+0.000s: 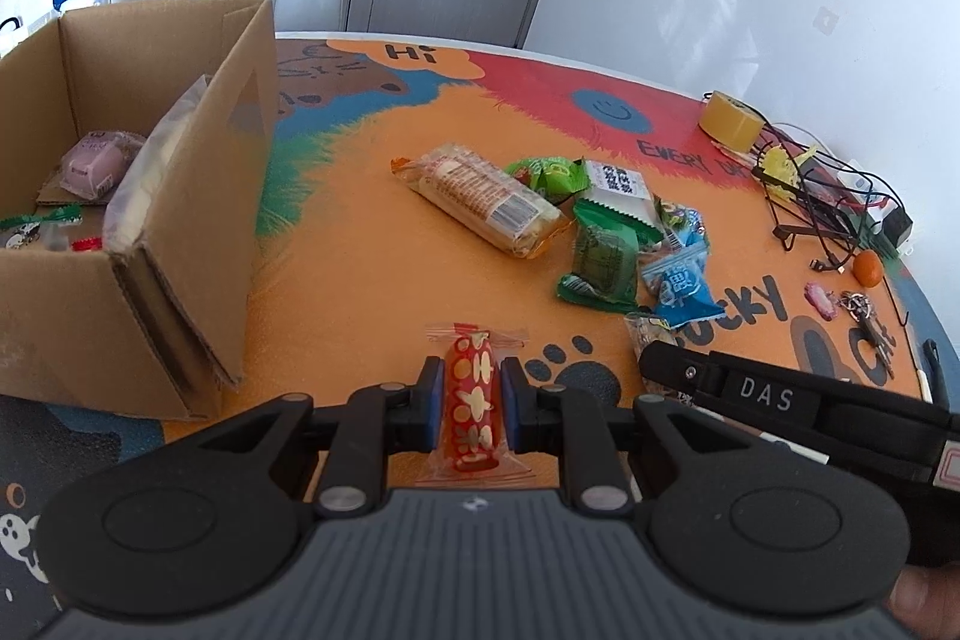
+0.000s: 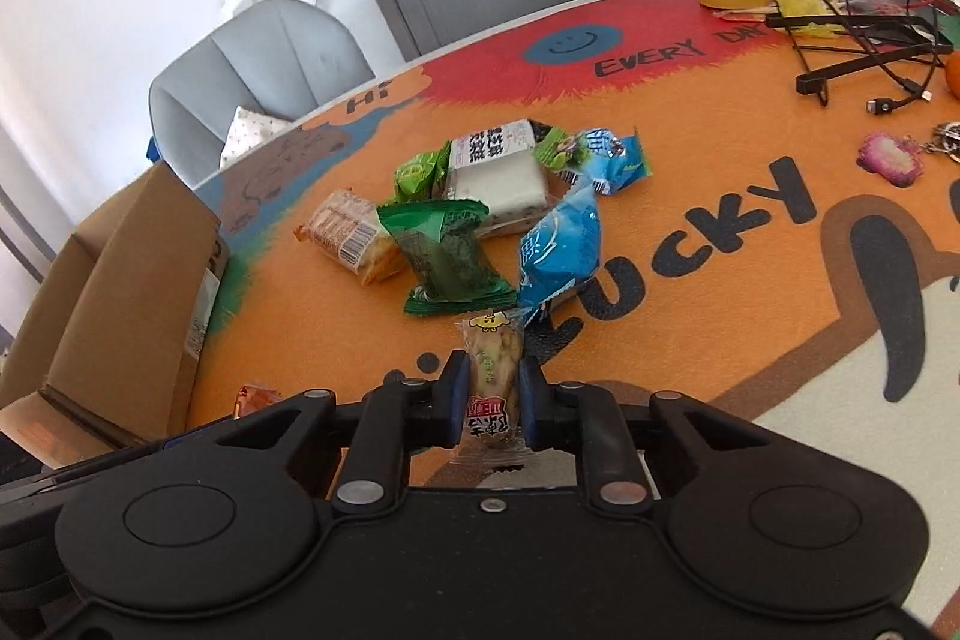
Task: Organize snacks
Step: 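Carry the orange candy and small snack bag over the box with both tools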
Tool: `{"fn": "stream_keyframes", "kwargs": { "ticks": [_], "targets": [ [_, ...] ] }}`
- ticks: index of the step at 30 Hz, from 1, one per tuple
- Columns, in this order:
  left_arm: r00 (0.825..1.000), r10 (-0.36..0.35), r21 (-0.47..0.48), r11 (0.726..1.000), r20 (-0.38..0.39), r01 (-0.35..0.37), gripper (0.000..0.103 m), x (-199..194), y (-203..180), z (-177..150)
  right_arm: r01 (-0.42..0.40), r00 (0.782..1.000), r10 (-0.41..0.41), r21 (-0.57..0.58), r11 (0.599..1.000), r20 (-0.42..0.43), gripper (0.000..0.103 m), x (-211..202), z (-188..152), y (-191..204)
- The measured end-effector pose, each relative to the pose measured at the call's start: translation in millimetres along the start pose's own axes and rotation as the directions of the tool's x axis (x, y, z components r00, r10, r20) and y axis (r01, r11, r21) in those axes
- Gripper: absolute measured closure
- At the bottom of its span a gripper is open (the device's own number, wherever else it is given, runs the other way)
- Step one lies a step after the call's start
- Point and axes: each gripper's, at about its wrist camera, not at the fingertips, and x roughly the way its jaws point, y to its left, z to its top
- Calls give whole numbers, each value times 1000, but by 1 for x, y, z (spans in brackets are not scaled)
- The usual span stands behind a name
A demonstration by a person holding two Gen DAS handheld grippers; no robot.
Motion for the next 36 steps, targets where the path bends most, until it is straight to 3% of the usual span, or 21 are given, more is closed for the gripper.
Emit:
{"fn": "stream_keyframes", "kwargs": {
  "ticks": [12, 23, 36],
  "targets": [
    [993, -35, 14, 999, 109, 33, 84, -37, 3, 20, -30, 995, 29, 12, 999, 98, 84, -36, 10, 19],
    [978, -9, 15, 1000, 207, 6, 84, -67, 20, 48, -106, 980, 106, -11, 994, 168, 84, -50, 25, 53],
    [965, 46, -32, 999, 260, -39, 84, -86, 64, 68, -164, 969, 177, -88, 983, 174, 84, -42, 38, 106]
  ]
}}
